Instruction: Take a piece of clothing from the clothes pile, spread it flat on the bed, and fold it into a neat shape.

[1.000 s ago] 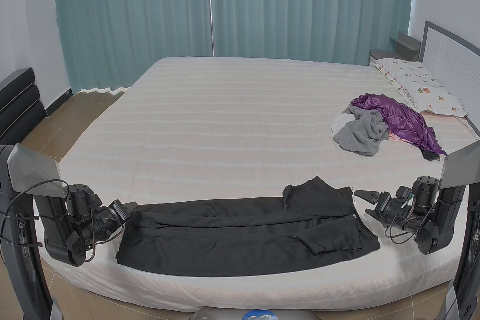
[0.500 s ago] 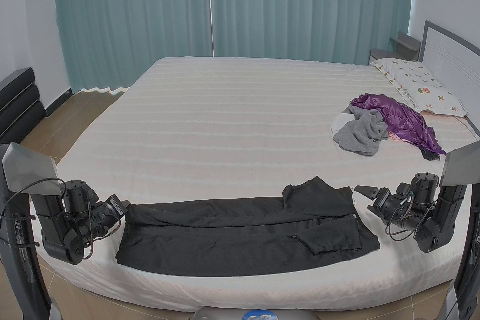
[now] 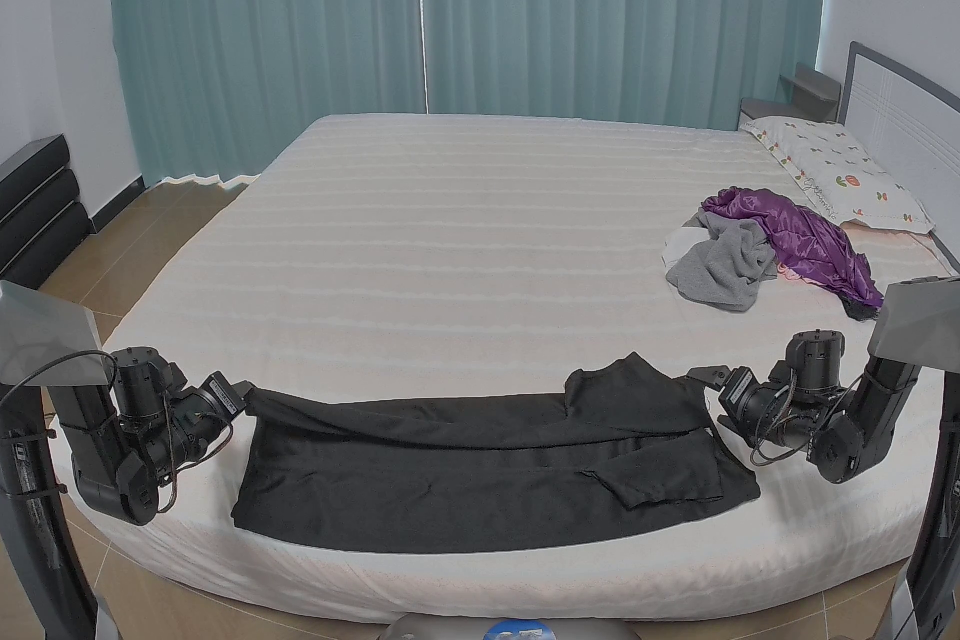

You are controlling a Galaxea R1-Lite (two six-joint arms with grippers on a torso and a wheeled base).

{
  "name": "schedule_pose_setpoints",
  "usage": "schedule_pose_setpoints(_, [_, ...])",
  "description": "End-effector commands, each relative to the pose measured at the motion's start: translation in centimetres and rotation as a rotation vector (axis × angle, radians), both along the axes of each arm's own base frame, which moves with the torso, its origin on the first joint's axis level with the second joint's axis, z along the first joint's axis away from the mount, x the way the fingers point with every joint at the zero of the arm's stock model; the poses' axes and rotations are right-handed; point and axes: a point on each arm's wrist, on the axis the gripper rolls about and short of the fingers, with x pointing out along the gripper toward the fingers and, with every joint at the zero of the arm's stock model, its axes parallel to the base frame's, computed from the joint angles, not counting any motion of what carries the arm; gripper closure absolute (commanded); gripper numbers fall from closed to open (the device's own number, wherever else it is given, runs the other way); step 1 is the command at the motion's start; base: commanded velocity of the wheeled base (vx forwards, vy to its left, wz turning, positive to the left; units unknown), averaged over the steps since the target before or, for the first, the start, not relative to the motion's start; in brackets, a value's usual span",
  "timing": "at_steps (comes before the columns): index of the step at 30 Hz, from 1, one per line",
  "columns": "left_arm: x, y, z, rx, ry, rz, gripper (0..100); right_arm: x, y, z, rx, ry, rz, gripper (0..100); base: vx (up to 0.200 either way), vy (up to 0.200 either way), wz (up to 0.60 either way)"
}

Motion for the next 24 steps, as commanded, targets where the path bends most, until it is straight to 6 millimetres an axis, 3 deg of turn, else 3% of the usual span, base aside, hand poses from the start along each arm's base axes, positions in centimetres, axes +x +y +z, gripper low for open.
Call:
schedule_pose_setpoints(1, [0.0, 0.0, 0.2, -0.001, -0.014, 0.003, 100, 1.2, 0.4, 0.2, 0.003, -0.012, 0.0, 0, 0.0, 0.0, 0.0])
schedule_pose_setpoints(5, [0.1, 0.1, 0.1, 0.001, -0.013, 0.005, 100, 1.8, 0.7, -0.1, 0.004, 0.014, 0.002, 0, 0.0, 0.0, 0.0])
schedule_pose_setpoints(15, [0.1, 0.1, 0.2, 0.001, -0.015, 0.007, 100, 1.1, 1.5, -0.7, -0.021, 0.081, 0.007, 0, 0.0, 0.0, 0.0])
schedule_pose_setpoints(16, [0.1, 0.1, 0.2, 0.001, -0.015, 0.007, 100, 1.2, 1.7, -0.8, -0.025, 0.085, 0.01, 100, 0.0, 0.0, 0.0])
schedule_pose_setpoints(24, [0.1, 0.1, 0.2, 0.001, -0.015, 0.007, 100, 1.6, 1.7, -0.8, -0.031, 0.101, 0.002, 100, 0.0, 0.0, 0.0])
